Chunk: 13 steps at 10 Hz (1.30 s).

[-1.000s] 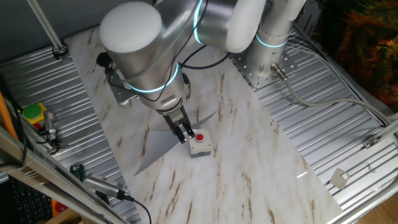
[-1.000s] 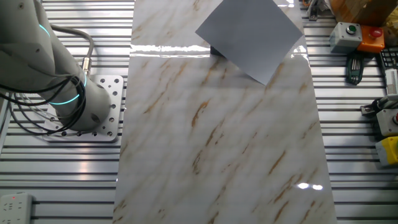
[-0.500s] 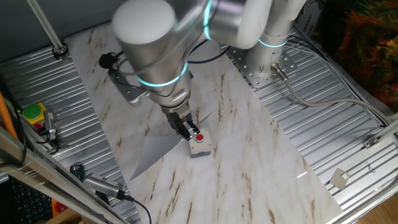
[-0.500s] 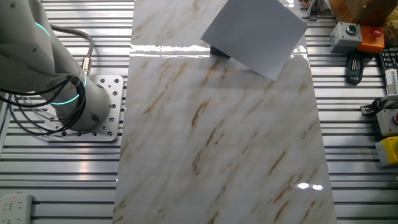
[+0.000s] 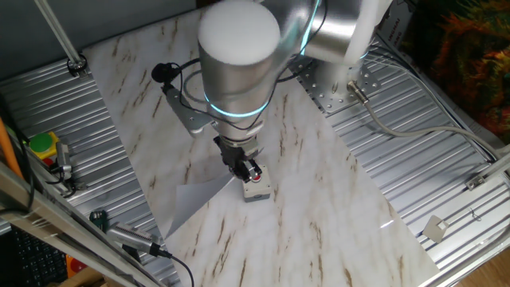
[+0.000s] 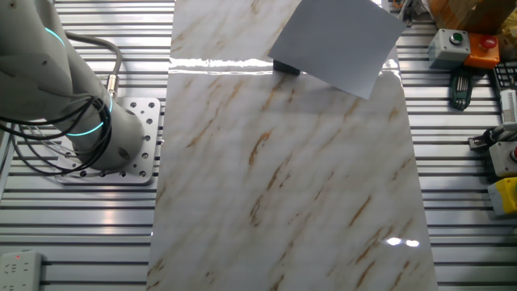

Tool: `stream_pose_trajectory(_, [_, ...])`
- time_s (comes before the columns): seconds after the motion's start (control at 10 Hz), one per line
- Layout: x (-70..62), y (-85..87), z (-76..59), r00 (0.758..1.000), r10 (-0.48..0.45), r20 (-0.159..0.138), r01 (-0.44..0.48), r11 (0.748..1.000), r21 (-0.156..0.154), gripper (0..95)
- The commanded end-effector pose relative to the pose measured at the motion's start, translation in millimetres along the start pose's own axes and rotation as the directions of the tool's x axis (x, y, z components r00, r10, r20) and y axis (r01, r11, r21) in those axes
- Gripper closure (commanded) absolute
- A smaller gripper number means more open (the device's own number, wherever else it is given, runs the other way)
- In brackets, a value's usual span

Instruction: Flip over and spread out the paper that is laid flat on the table

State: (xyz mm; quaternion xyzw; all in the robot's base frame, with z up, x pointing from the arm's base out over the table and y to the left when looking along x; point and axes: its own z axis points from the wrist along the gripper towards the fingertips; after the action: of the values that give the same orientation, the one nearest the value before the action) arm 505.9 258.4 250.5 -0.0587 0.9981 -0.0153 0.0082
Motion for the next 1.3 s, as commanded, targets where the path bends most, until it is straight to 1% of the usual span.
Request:
stream_pose_trajectory(0.1, [-1.5, 0.1, -2.8, 0.999, 0.005, -0.044, -0.006, 1.000, -0.030, 95.0])
stream_pose_trajectory(0.3, [-3.8, -0.9, -16.6, 0.998, 0.007, -0.063, -0.009, 0.999, -0.034, 95.0])
stream_pose_trajectory(0.4, [-5.5, -1.2, -29.1, 0.997, 0.008, -0.072, -0.011, 0.999, -0.038, 95.0])
stream_pose_trajectory(0.6, [-6.6, -1.0, -44.5, 0.997, 0.011, -0.078, -0.014, 0.999, -0.047, 95.0])
stream_pose_trajectory(0.7, [-6.7, -0.8, -48.8, 0.997, 0.011, -0.077, -0.014, 0.999, -0.048, 95.0])
stream_pose_trajectory(0.8, [-6.8, -0.5, -53.7, 0.998, 0.010, -0.069, -0.013, 0.999, -0.044, 95.0])
stream_pose_trajectory(0.9, [-6.7, 0.5, -66.2, 0.998, 0.015, -0.060, -0.018, 0.999, -0.048, 95.0])
stream_pose_trajectory(1.0, [-5.8, 2.1, -79.8, 0.998, 0.021, -0.066, -0.025, 0.998, -0.062, 95.0])
stream_pose_trajectory(1.1, [-4.7, 3.7, -90.1, 0.997, 0.026, -0.070, -0.031, 0.996, -0.078, 95.0])
stream_pose_trajectory(1.2, [-3.2, 4.6, -96.5, 0.997, 0.025, -0.071, -0.031, 0.996, -0.085, 95.0])
stream_pose_trajectory(1.3, [-2.4, 4.3, -97.9, 0.997, 0.025, -0.068, -0.032, 0.995, -0.096, 95.0])
